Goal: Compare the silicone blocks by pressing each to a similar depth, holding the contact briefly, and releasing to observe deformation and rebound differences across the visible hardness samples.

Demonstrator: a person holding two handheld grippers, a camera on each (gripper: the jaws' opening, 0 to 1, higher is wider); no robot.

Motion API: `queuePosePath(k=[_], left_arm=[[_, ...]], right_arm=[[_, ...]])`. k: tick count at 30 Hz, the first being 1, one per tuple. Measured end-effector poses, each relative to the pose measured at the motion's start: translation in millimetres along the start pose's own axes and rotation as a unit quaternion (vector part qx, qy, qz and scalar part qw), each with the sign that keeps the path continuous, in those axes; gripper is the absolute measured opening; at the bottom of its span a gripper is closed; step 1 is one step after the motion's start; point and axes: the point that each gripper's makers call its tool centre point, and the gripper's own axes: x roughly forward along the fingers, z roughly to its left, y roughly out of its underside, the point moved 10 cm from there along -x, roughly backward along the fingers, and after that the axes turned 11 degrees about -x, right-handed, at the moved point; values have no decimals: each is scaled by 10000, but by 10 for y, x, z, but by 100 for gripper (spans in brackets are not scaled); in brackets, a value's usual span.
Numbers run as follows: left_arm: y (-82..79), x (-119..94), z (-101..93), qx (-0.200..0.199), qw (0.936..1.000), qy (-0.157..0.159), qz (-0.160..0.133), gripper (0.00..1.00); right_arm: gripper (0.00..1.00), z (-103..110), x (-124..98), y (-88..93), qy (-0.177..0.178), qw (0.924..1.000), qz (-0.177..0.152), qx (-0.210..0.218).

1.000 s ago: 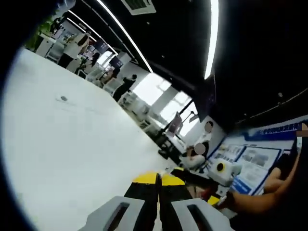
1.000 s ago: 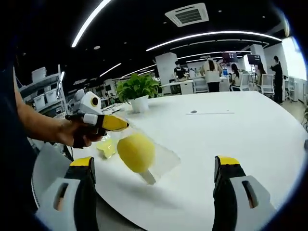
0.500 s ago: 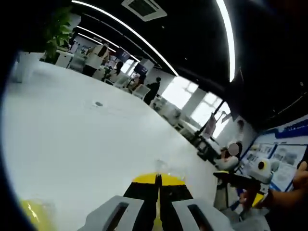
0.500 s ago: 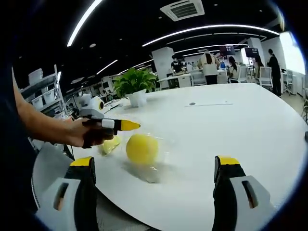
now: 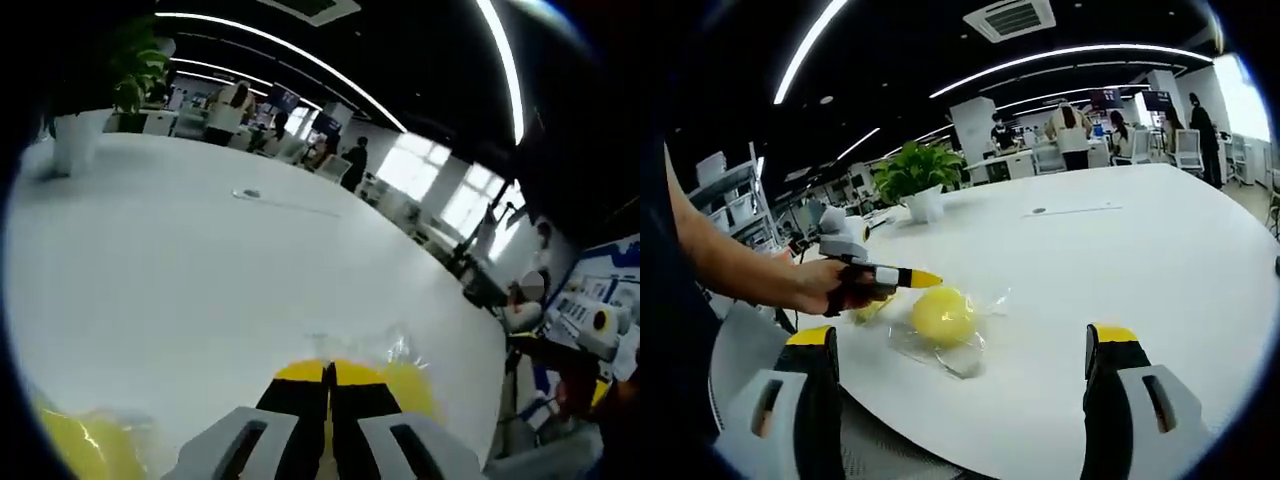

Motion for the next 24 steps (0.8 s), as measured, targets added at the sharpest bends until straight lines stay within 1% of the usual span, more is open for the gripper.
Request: queuePosePath(k=[2, 6, 7, 8, 9, 10, 11, 15, 17, 18, 19, 20, 21, 22, 23, 24], left_arm=[[41, 9, 50, 30, 9998, -175, 81, 0], [74, 29, 123, 118, 9991, -332, 232, 0], [81, 9, 145, 232, 9977, -520, 361, 0], [87, 23, 152, 447, 9965, -600, 375, 0], [95, 31, 136, 458, 9961, -651, 377, 0], [96, 33, 120, 501, 9958, -658, 391, 0], [94, 43, 119, 639, 9947, -699, 396, 0], [84, 20, 116, 649, 9953, -625, 355, 1], [72, 24, 124, 747, 9947, -617, 336, 3], [61, 38, 140, 722, 9952, -595, 302, 6], [45, 54, 155, 703, 9955, -570, 287, 12], [14, 49, 160, 695, 9952, -625, 296, 21], [-51, 23, 190, 880, 9924, -834, 197, 32], [-67, 1, 199, 822, 9934, -783, 188, 43], [-86, -13, 210, 770, 9941, -739, 169, 47], [-112, -52, 209, 613, 9959, -664, 97, 51]], right_arm=[[96, 11, -4, -1, -16, 10000, -19, 2], [96, 36, -14, 0, -42, 10000, -39, -1], [96, 40, -17, 8, -43, 10000, -33, -4], [96, 47, -19, 21, -46, 10000, -4, 9], [96, 50, -22, 27, -49, 10000, 14, 24], [96, 50, -20, 32, -52, 10000, 16, 32], [96, 55, -23, 33, -52, 10000, 16, 27], [96, 69, -46, 6, -37, 10000, -30, 16], [96, 69, -47, 3, -30, 10000, -22, 1], [96, 73, -46, -1, -24, 10000, -21, -4], [96, 75, -43, -5, -16, 10000, -27, -11], [96, 77, -38, -9, -12, 10000, -26, -11], [96, 81, -23, -21, -10, 10000, -25, -17], [96, 82, -4, -40, 0, 10000, -39, -55], [96, 81, 11, -53, -1, 10000, -43, -82], [96, 74, 39, -70, 15, 9999, -27, -144]])
